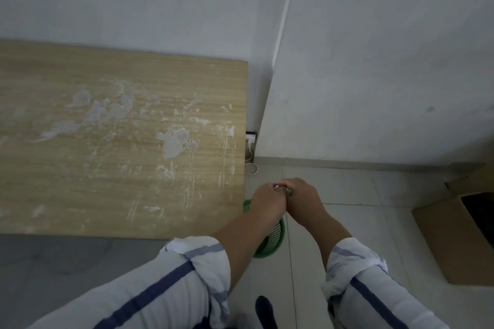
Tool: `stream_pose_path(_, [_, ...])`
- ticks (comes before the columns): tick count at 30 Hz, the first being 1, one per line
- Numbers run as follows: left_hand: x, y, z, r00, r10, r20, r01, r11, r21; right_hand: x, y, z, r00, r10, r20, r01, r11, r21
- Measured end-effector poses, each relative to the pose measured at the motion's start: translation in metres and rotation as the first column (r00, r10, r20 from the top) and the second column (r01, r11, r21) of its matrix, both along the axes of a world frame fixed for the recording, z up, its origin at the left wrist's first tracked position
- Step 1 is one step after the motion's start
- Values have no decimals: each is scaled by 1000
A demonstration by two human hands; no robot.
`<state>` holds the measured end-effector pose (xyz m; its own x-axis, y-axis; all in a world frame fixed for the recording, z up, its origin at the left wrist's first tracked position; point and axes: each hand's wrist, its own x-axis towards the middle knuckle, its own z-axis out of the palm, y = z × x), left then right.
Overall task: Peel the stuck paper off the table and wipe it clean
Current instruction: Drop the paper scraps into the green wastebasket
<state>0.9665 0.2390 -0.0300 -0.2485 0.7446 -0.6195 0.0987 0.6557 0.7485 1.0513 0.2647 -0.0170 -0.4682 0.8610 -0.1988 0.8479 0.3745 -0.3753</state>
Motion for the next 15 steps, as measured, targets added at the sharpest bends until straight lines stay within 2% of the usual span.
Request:
stream_pose_path(2, [15, -6, -12, 998, 52, 18, -52, 998, 19, 11, -1, -12, 1000, 12, -1, -12, 1000, -14])
stream_pose_path(5, [34, -8, -29, 985, 167, -34, -170, 981, -91, 23, 0, -34, 999, 33, -18, -35, 997, -69])
stream_pose_path(8, [50, -4, -47, 986, 146, -78, -157, 974, -161, 33, 7, -58, 997, 77, 13, -75, 989, -125])
stream_pose_path(12, [55, -1, -71, 976, 217, 27, -209, 963, -169, 38, 18, -100, 994, 76, 75, -60, 980, -192])
stream_pose_path(15, [51, 3, -104, 974, 211, 88, -195, 968, -159, 36, 24, -129, 993, 72, 93, -52, 979, -199])
